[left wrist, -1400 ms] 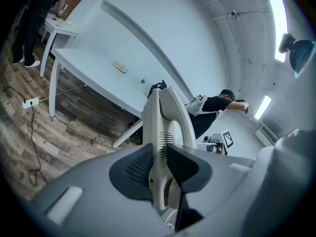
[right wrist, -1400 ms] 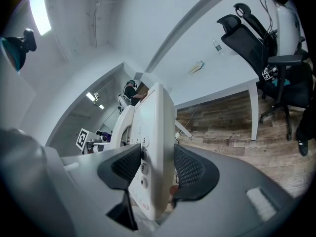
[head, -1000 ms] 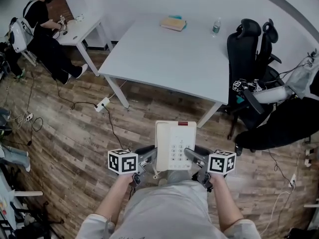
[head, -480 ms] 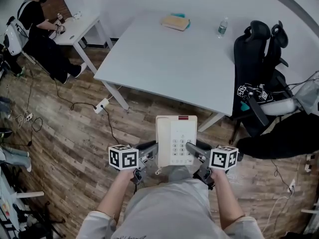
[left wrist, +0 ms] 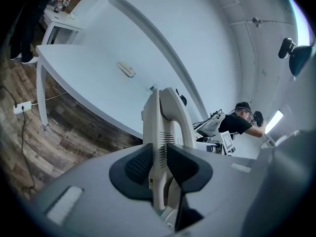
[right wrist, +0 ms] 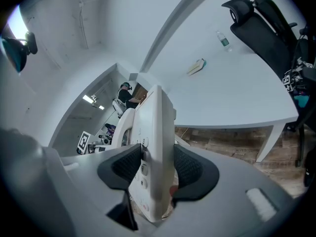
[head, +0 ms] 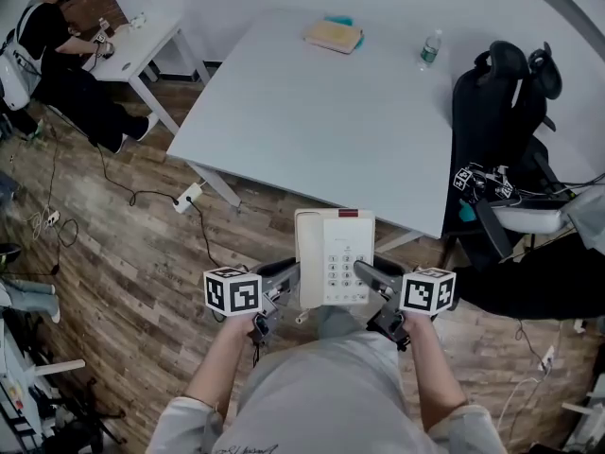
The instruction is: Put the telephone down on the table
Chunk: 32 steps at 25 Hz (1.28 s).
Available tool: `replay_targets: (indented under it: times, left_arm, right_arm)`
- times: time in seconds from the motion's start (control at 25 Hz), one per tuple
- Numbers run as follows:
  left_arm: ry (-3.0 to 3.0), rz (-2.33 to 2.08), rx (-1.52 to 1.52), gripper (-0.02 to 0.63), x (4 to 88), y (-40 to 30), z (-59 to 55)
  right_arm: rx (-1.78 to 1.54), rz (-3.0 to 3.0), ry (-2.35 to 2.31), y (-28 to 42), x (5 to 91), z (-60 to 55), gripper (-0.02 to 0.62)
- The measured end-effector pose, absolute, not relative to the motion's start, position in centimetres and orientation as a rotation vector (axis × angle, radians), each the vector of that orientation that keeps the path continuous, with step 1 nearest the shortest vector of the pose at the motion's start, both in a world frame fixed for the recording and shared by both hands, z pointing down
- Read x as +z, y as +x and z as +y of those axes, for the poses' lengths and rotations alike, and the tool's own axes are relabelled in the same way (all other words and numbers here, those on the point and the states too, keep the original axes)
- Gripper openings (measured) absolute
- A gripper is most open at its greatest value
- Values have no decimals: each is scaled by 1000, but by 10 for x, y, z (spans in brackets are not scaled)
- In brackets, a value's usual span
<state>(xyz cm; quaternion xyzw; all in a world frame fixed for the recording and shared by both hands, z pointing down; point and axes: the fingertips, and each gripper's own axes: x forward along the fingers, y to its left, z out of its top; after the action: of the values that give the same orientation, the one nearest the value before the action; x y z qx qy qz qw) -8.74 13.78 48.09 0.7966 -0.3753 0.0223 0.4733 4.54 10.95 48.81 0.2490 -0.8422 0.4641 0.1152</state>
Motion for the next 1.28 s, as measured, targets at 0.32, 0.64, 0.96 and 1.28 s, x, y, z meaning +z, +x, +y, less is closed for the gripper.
replay_targets:
  times: [0.32, 0.64, 0.96, 1.28]
  left_arm:
    - [1929, -921, 42, 104, 481, -81, 88]
    - [1917, -930, 66, 104, 480, -65, 24]
    - [1933, -932, 71, 104, 472, -55, -7]
    - [1934, -923, 82, 104, 472, -46, -20]
  right_arm:
    - [1354, -2470, 711, 50, 482, 53, 212]
    - [1373, -2460, 682, 66, 482, -9, 210]
    - [1363, -2477, 680, 76, 477, -40, 210]
    - [1395, -2479, 692, 86, 478, -50, 210]
